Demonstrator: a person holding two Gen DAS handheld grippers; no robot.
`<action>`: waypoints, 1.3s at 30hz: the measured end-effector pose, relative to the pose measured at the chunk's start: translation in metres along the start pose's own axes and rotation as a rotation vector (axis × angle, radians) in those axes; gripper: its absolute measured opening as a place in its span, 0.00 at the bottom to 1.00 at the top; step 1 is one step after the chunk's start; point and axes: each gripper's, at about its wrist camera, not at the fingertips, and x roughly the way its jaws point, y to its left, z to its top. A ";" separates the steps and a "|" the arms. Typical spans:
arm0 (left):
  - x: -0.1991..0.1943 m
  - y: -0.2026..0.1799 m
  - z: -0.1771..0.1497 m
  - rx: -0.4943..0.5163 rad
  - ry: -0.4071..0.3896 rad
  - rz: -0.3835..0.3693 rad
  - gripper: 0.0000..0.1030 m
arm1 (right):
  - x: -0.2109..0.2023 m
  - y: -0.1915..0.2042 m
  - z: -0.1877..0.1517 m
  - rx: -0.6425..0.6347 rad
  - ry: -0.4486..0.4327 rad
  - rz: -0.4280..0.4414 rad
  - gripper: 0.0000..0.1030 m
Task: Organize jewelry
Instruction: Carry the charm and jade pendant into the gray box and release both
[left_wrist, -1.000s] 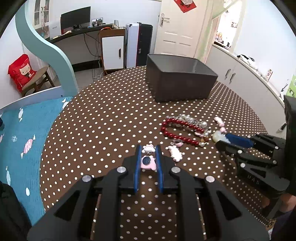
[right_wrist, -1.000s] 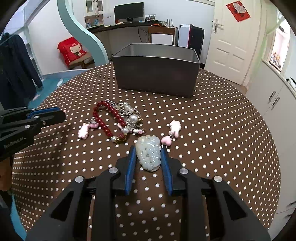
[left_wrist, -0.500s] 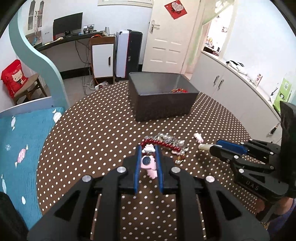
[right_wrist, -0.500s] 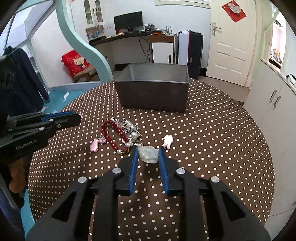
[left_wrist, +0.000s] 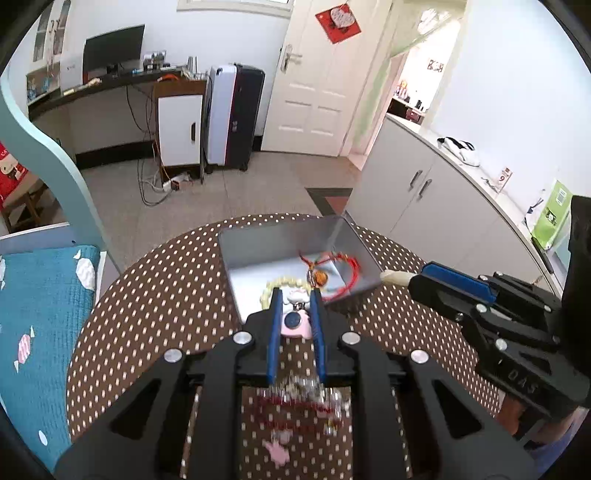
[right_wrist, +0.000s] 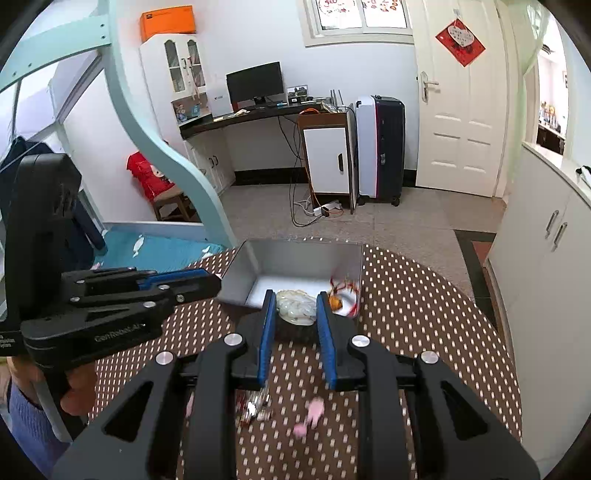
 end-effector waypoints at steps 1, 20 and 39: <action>0.005 0.000 0.006 0.001 0.003 -0.002 0.15 | 0.004 -0.001 0.002 0.005 0.004 0.003 0.20; 0.079 0.014 0.021 -0.003 0.123 0.046 0.45 | 0.068 -0.014 0.006 0.031 0.124 0.018 0.20; 0.021 0.016 0.009 -0.025 0.012 0.087 0.70 | 0.028 -0.019 0.006 0.063 0.054 0.047 0.31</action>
